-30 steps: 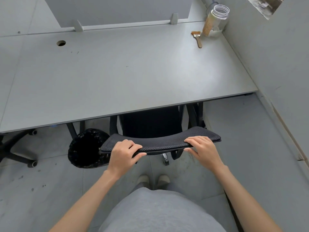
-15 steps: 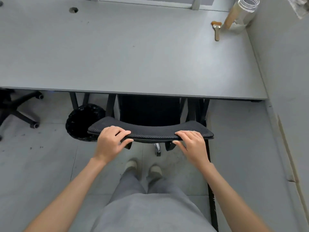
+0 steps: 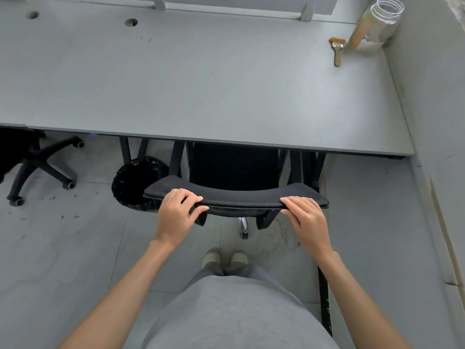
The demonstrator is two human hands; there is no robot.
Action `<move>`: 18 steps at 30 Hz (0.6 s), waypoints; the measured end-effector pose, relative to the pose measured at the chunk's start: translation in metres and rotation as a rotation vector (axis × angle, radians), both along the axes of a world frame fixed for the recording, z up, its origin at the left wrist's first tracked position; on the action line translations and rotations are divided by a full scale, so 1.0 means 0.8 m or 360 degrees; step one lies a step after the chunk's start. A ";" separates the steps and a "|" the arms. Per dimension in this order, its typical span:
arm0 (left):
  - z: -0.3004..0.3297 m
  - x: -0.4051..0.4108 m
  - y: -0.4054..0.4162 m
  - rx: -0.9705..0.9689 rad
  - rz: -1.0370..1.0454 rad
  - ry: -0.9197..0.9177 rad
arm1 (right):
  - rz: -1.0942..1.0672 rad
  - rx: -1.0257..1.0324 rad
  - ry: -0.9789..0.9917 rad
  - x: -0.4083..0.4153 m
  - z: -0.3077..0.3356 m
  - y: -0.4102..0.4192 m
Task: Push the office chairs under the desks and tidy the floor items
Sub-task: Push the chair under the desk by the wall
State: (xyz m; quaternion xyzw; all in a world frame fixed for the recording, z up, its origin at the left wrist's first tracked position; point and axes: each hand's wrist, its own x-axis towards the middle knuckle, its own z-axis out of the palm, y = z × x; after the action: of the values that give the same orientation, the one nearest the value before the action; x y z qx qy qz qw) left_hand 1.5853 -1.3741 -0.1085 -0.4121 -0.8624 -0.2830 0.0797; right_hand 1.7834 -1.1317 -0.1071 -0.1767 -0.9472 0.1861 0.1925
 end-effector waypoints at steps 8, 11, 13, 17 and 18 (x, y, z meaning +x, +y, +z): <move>0.003 -0.005 -0.004 -0.0029 -0.0003 -0.0010 | -0.0048 0.0010 0.0004 -0.001 0.000 -0.012; 0.005 -0.005 -0.005 -0.0074 -0.0017 -0.0048 | -0.0039 -0.0004 -0.0058 -0.002 0.004 -0.011; 0.011 -0.006 -0.006 -0.0077 -0.0038 -0.0141 | -0.0010 -0.0016 -0.0116 -0.003 0.010 -0.011; 0.031 0.002 -0.023 0.0068 -0.0014 -0.0402 | 0.0057 -0.0140 -0.0077 -0.009 0.025 -0.027; 0.036 0.007 -0.029 0.0125 0.0039 -0.0454 | 0.0086 -0.0233 -0.0032 -0.012 0.031 -0.034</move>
State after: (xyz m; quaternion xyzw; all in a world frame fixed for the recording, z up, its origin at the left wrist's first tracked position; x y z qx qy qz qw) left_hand 1.5910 -1.3972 -0.0795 -0.3536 -0.8582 -0.3713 -0.0242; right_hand 1.7737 -1.1589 -0.0823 -0.1665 -0.9373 0.2583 0.1646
